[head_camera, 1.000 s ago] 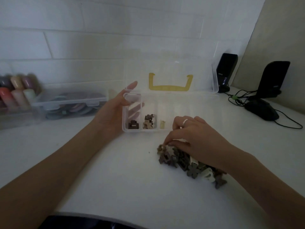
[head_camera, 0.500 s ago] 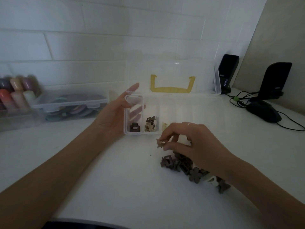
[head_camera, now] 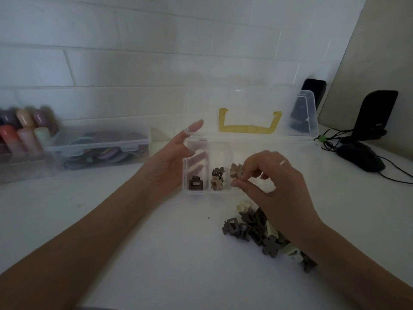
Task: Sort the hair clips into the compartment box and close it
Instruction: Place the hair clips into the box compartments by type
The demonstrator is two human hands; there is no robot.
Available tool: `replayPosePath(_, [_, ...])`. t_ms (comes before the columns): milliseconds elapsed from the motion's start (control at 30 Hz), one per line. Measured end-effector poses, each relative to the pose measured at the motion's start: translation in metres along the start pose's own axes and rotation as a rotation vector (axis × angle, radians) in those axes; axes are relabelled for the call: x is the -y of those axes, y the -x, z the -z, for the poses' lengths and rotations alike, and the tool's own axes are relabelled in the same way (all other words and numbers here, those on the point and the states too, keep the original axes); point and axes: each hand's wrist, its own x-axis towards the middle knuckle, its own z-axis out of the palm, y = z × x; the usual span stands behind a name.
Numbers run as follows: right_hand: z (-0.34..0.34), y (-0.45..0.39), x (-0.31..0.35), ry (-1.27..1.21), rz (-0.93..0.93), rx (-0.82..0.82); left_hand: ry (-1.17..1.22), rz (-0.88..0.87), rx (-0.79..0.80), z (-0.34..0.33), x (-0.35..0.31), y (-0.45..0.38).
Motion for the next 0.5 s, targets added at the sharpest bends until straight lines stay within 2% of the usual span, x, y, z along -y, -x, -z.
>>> replayPosePath(100, [-0.007, -0.007, 0.003, 0.074, 0.105, -0.048, -0.046, 0.011, 0.029, -0.006, 0.001, 0.001])
replayPosePath(200, [-0.013, -0.016, 0.004, 0.285, 0.185, -0.084, -0.066, 0.009, 0.060, -0.012, 0.002, 0.003])
replayPosePath(267, [-0.017, -0.016, -0.001, 0.520, 0.227, -0.062, -0.075, 0.012, 0.091, -0.013, 0.004, 0.003])
replayPosePath(333, [-0.018, -0.012, -0.006, 0.630, 0.226, 0.013, -0.074, 0.015, 0.090, -0.011, 0.005, 0.001])
replayPosePath(433, [-0.011, -0.011, -0.009, 0.519, 0.181, 0.091, -0.049, 0.025, 0.054, -0.007, 0.005, -0.001])
replayPosePath(500, [-0.002, -0.013, -0.007, 0.407, 0.140, 0.062, -0.020, 0.032, 0.025, -0.004, 0.005, -0.002])
